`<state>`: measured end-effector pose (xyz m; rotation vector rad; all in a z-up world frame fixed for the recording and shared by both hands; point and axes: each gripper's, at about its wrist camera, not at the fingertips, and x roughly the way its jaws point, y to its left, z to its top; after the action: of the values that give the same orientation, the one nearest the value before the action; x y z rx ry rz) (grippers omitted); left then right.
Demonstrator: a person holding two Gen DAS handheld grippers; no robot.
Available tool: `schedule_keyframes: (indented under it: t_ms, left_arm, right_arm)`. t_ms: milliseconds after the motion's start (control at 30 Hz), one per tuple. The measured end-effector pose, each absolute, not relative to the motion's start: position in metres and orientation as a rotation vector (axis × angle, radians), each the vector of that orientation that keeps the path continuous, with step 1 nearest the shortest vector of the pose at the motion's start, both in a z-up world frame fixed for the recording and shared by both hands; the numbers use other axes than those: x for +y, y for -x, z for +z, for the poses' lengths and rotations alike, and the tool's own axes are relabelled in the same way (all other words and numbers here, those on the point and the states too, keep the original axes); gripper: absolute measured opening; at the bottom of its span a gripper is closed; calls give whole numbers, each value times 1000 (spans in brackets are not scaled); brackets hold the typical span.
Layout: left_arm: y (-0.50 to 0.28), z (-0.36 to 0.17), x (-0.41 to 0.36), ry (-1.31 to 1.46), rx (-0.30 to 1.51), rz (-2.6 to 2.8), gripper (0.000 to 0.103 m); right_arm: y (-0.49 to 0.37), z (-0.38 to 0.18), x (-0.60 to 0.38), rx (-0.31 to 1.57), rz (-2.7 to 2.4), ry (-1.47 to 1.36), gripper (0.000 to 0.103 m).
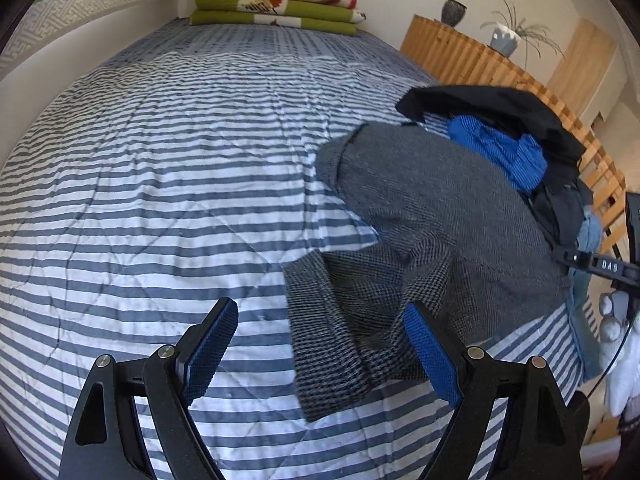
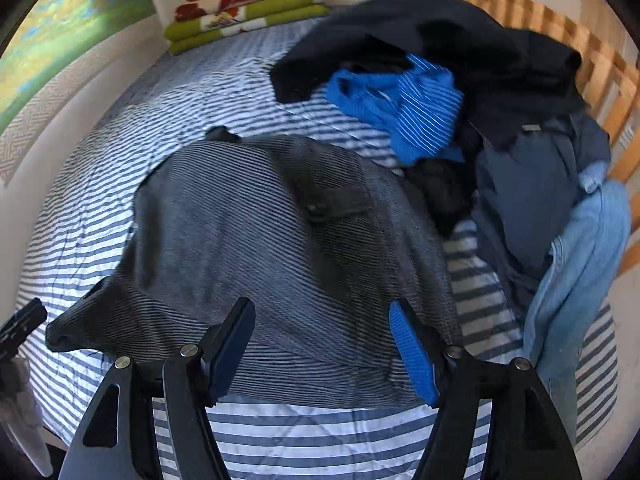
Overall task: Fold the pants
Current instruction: 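Pull the grey jacket out with the right tool while the left tool grasps its hem, then lift the grey jacket with both tools and shake it open above the bed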
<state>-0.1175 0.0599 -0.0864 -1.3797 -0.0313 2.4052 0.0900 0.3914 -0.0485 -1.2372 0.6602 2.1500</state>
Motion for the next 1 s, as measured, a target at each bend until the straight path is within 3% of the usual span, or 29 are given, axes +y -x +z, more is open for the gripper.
schedule_keyframes:
  t_ms: [133,167,200,267,300,367,400,433,733,1000]
  left_arm:
    - [122,-118,95,1425,87,2365,86]
    - [124,-123,97,1439,78,2349,74]
    - [126,-128,98,1458,56,2329,55]
    - [130,-133,95,1481,-16,2292,33]
    - [132,-133,92,1474,-41,2289,28]
    - [133,-127,88,1433,-50,2310,20]
    - [132,-122,83,1411,-58,2320,15]
    - [132,-116,79,1390,-70,2330,13]
    - [124,-64,23,1264,-204,2417,10]
    - [92,22,-69,1009,-390,2554,9]
  right_arm:
    - [-101,-75,429,884,2099,1218,67]
    - [-99,-80,434,927,2110,1215,67]
    - [-96,-84,436,947,2120,1218,68]
    - [-85,-92,435,935,2137,1248,68]
    - [-79,-95,433,925,2150,1264,68]
    - [-68,-93,419,903,2194,1288,46]
    - [-62,-90,412,855,2207,1310,24]
    - [-56,-85,405,805,2225,1329,4]
    - [-41,17,346,659,2454,1138,3]
    - [-44,110,292,559,2680,934,0]
